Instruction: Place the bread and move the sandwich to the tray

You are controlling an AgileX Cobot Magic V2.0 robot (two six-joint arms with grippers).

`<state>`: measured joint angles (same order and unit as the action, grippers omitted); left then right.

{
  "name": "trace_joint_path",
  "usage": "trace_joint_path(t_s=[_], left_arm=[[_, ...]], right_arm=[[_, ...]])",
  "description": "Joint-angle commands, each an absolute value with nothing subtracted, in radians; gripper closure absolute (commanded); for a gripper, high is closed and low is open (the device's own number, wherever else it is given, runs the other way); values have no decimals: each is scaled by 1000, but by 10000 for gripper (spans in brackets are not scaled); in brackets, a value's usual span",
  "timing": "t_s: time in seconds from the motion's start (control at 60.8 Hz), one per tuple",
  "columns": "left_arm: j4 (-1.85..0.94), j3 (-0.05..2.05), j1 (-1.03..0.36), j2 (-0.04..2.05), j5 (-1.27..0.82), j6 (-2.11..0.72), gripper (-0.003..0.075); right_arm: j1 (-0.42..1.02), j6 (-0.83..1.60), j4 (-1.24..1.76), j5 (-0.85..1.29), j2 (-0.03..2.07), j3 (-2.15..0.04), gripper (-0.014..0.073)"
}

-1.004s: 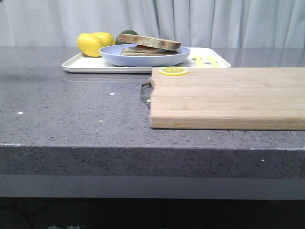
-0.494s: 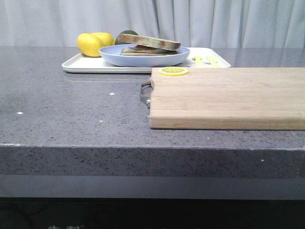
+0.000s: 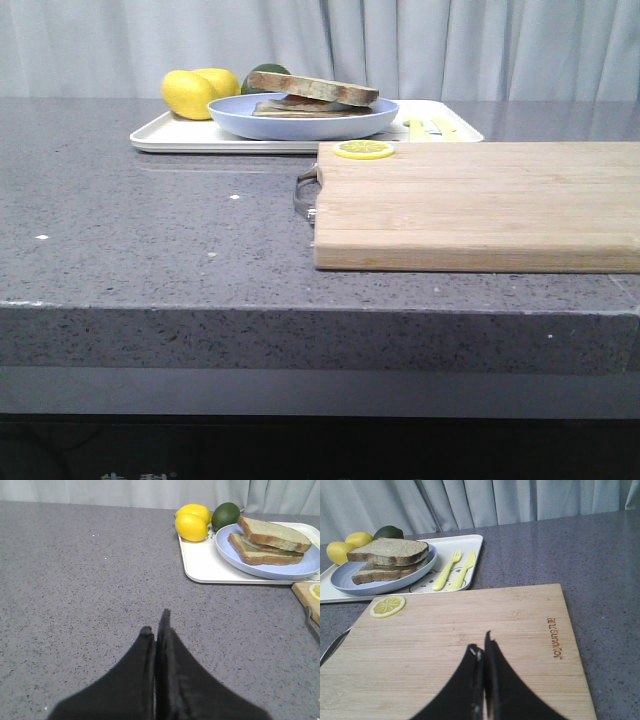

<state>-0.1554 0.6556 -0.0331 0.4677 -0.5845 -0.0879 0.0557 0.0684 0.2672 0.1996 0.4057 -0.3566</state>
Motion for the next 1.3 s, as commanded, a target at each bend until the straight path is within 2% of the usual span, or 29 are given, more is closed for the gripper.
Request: trace_joint_path(t_s=[0.0,0.247,1.283], left_arm=[[-180,635,-32,397,-478,-84,741],[-196,573,-32,258,-458,-84,741],[-194,539,-32,243,-449,-84,741]], right_arm=[[52,75,274,122,409,-384,662],[52,75,274,122,409,-384,662],[52,75,274,122,409,-384,662]])
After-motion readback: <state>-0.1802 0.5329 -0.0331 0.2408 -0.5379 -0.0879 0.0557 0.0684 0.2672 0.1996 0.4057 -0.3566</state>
